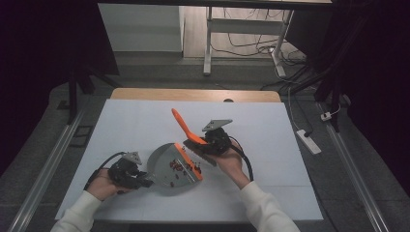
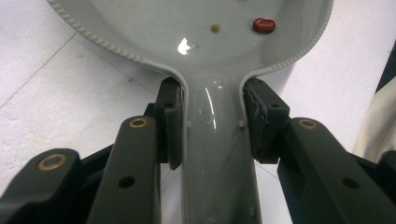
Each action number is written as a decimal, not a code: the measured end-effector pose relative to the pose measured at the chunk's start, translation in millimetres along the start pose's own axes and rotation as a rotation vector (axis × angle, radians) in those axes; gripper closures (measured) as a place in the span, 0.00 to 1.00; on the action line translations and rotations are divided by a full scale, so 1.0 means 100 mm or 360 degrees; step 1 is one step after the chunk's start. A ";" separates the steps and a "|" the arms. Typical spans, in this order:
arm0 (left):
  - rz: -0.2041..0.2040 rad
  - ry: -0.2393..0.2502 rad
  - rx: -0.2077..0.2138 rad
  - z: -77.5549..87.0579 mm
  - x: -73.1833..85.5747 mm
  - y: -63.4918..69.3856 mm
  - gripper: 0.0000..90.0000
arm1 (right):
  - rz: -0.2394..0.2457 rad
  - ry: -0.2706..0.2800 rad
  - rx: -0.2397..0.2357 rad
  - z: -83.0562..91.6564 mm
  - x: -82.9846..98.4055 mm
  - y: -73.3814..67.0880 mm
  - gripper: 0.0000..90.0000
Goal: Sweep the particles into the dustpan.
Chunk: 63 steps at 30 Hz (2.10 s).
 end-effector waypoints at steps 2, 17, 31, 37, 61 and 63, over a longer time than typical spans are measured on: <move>-0.0001 0.0001 -0.0001 0.00 0.00 0.00 0.69 | 0.0002 -0.0007 0.0022 0.01 0.01 0.02 0.78; -0.0003 0.0001 -0.0007 0.02 0.00 0.00 0.69 | 0.0056 -0.0114 0.0165 -0.25 0.07 0.18 0.78; -0.0007 -0.0006 -0.0001 0.01 0.01 0.00 0.69 | 0.0103 -0.0146 -0.0048 -0.39 -0.03 -0.22 0.78; -0.0010 -0.0006 -0.0004 0.01 0.01 0.01 0.69 | 0.0111 -0.0026 -0.0100 -0.13 -0.11 -0.32 0.78; -0.0024 -0.0021 0.0006 0.00 0.03 0.04 0.69 | -0.0010 -0.0126 0.0221 0.25 0.29 0.04 0.78; -0.0023 -0.0019 0.0007 0.01 0.03 0.04 0.69 | -0.0004 -0.0150 0.0222 0.23 0.31 0.03 0.78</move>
Point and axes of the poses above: each handheld gripper's, and its own axes: z roughly backward along the jaws, x roughly out of its underside, y roughly to its right, the point moved 6 cm from there along -z, roughly forward along the jaws, and after that the axes turned 1 degree about z, right-handed, at the moved point
